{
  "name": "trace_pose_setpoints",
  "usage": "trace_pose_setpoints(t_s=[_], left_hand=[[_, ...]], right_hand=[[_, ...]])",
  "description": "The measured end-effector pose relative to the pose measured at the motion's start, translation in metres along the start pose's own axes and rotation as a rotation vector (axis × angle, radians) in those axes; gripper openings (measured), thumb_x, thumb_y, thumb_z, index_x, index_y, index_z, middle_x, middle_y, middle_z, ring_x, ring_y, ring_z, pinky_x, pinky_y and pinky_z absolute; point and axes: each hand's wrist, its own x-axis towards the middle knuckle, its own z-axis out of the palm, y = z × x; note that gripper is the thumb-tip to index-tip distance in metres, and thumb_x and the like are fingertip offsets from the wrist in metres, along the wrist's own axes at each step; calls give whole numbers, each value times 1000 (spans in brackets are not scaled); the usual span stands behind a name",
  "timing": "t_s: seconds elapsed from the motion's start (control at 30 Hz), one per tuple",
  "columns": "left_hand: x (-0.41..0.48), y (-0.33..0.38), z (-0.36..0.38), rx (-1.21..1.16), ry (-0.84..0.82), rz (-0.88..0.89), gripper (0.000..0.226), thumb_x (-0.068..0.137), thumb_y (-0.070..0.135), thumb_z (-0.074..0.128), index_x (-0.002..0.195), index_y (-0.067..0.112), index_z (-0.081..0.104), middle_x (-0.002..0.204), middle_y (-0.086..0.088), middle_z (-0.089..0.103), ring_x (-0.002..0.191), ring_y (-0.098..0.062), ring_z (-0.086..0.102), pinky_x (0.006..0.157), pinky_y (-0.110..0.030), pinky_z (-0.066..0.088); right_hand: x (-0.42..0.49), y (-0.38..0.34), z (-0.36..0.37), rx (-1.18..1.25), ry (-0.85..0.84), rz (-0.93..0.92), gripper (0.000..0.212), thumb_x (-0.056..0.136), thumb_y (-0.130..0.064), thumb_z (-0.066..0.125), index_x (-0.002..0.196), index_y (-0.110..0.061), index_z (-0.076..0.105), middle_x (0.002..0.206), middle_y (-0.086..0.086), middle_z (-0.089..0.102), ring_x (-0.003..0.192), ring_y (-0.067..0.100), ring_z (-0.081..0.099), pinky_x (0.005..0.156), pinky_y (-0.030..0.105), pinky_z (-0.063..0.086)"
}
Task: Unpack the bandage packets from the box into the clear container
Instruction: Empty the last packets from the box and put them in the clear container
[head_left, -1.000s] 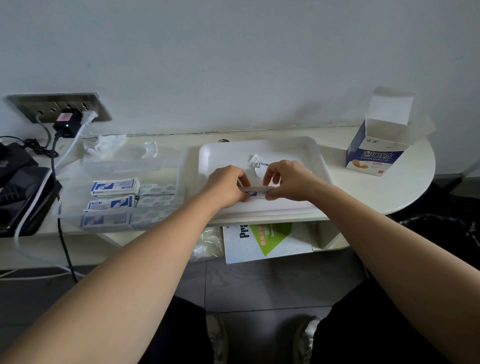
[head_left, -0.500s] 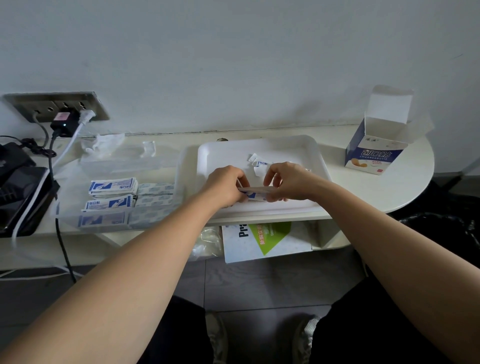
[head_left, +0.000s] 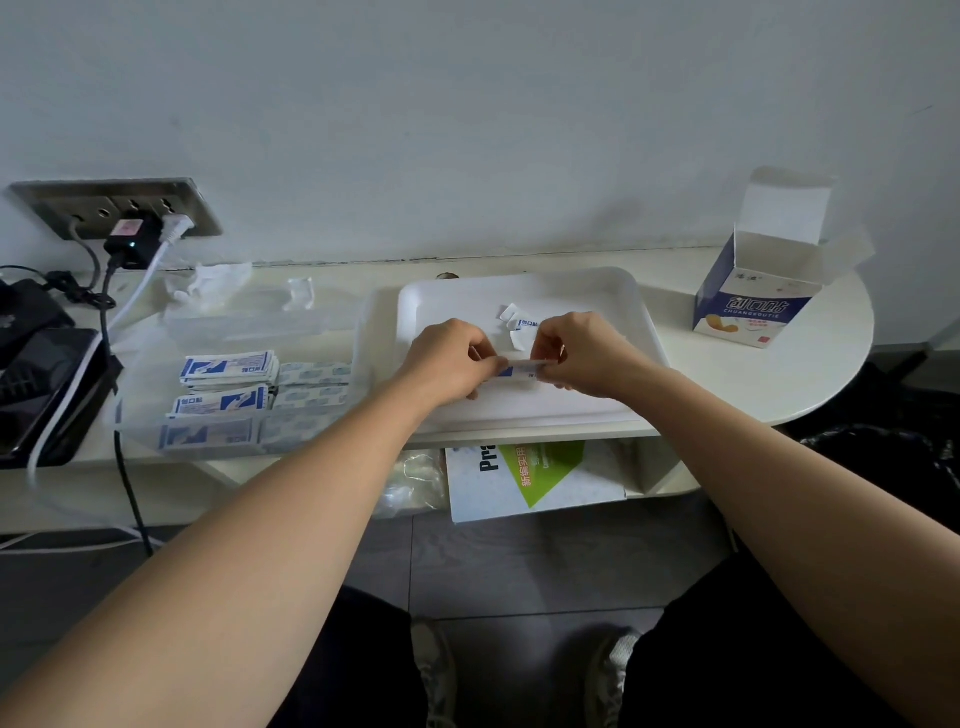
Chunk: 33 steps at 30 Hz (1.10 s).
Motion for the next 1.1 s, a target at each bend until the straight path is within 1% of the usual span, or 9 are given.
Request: trace_pose_setpoints(t_s=[0.1,0.2,0.33,0.47,0.57,0.67,0.87,0.97,1.1], left_hand=[[0,-5,1,8,-27,-16,12,86,28,70,77,20,65,79,-1,71,64,-19,71,54,-19,43],[1,-5,1,52,7,-4,13,85,31,70,82,18,69,74,-1,68,64,-19,67,58,-21,44],[1,0,2,170,17,25,37,93,32,56,72,3,65,69,-17,65,64,-26,56,68,-33,48],[2,-3,1,162,-17,49,18,92,23,58,89,15,74,82,-11,72,74,-26,68,77,-32,53],[3,-7,2,103,-28,15,23,92,26,59,87,10,74,79,-12,72,68,-23,70,71,-25,49],[5,-7,3,54,-33,-33,37,96,30,53,81,-1,66,73,-15,68,65,-24,70,65,-24,45],[2,-5,-9,-179,-123,-69,32,99,29,44,87,6,63,75,-13,63,62,-22,61,72,-29,51],[-8,-4,-22,-416,-182,-56,32,101,25,44,103,1,66,86,-13,63,68,-20,61,63,-24,55],[-28,-5,-38,-478,-205,-8,36,102,31,41,113,4,63,92,-14,67,70,-20,62,59,-22,53]], right_hand=[[-1,-1,0,-21,-30,-5,26,73,-5,66,62,-26,55,63,-3,61,58,16,57,62,29,51],[-1,-1,0,-14,-25,11,18,74,-4,65,66,-19,61,65,2,67,61,18,63,63,30,53],[0,-3,1,-54,-48,19,16,71,-4,66,66,-18,61,62,0,64,61,16,58,62,29,50],[0,-2,2,-50,-37,10,15,72,-5,66,67,-18,62,64,-1,65,63,15,58,64,28,49],[-1,-2,2,-54,-34,-5,23,72,-4,65,62,-23,58,61,-3,62,59,12,54,63,29,48],[0,-2,-1,-24,-39,10,20,73,-2,64,64,-20,62,66,5,70,56,11,59,67,32,55],[0,-6,-18,89,-49,-3,5,76,-4,66,75,-8,68,72,6,72,62,15,70,73,33,57],[-4,-13,-24,139,-63,-18,3,77,-3,67,77,-6,68,75,7,73,61,14,70,66,24,56],[-8,-29,-29,209,-53,-18,5,79,-7,70,76,-9,67,73,7,73,63,13,70,51,10,43]])
